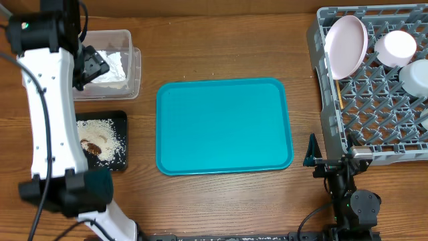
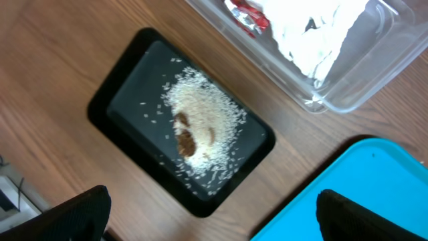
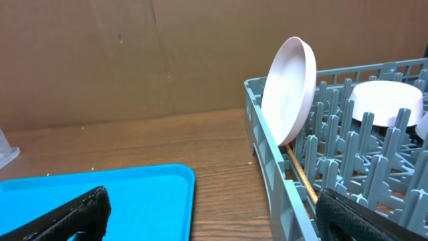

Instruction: Sort waste into correct bins and load items into the dishwasher

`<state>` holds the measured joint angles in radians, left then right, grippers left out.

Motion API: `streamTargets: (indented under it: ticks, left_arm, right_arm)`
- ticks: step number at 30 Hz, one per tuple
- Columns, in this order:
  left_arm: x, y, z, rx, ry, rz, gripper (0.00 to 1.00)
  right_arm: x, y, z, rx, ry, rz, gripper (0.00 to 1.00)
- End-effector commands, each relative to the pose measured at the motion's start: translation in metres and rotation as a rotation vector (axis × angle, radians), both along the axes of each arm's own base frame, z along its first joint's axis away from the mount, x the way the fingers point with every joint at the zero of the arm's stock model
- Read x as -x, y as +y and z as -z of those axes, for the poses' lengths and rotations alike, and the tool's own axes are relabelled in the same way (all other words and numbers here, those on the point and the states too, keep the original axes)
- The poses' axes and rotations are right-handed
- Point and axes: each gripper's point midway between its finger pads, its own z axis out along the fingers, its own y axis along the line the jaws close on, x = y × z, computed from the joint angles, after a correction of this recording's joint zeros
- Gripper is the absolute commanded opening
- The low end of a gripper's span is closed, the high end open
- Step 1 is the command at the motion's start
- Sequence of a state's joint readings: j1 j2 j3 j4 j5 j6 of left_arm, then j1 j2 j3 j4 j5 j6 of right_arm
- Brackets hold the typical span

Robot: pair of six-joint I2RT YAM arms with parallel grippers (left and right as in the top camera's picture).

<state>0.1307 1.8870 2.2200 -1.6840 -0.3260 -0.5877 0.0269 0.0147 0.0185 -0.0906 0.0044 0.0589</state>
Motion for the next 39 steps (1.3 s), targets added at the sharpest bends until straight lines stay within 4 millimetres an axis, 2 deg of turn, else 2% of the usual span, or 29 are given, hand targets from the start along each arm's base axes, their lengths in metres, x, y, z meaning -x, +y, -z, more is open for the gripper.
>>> streamTargets:
  ticks: [1, 6, 10, 15, 19, 25, 30, 33, 39]
  left_arm:
    - [0.028, 0.000, -0.024, -0.052, -0.031, 0.032, 1.00]
    - [0.054, -0.019, -0.017, 0.033, -0.088, 0.056, 1.00]
    - [0.067, -0.041, -0.013, 0.069, -0.230, 0.120, 1.00]
    - [0.083, -0.077, -0.014, 0.081, -0.451, 0.351, 1.00]
    - [0.109, -0.100, -0.008, 0.101, -0.616, 0.508, 1.00]
    - [0.134, -0.113, 0.014, 0.029, -0.818, 0.667, 1.00]
    - [0.128, -0.113, 0.046, -0.048, -0.950, 0.700, 1.00]
    - [0.124, -0.113, 0.068, -0.053, -0.969, 0.700, 1.00]
    - [0.111, -0.114, 0.085, -0.049, -1.109, 0.670, 1.00]
  right_arm:
    - [0.000, 0.000, 0.001, 0.004, -0.008, 0.002, 1.00]
    - [0.000, 0.000, 0.001, 0.004, -0.008, 0.002, 1.00]
    - [0.000, 0.000, 0.001, 0.004, -0.008, 0.002, 1.00]
    - [0.000, 0.000, 0.001, 0.004, -0.008, 0.002, 1.00]
    - [0.000, 0.000, 0.001, 0.004, -0.008, 0.002, 1.00]
    - [0.000, 0.000, 0.001, 0.004, -0.008, 0.002, 1.00]
    - [0.000, 0.000, 0.001, 0.004, -0.008, 0.002, 1.00]
    - [0.000, 0.000, 0.001, 0.004, -0.008, 0.002, 1.00]
    - [0.000, 0.000, 0.001, 0.004, -0.008, 0.002, 1.00]
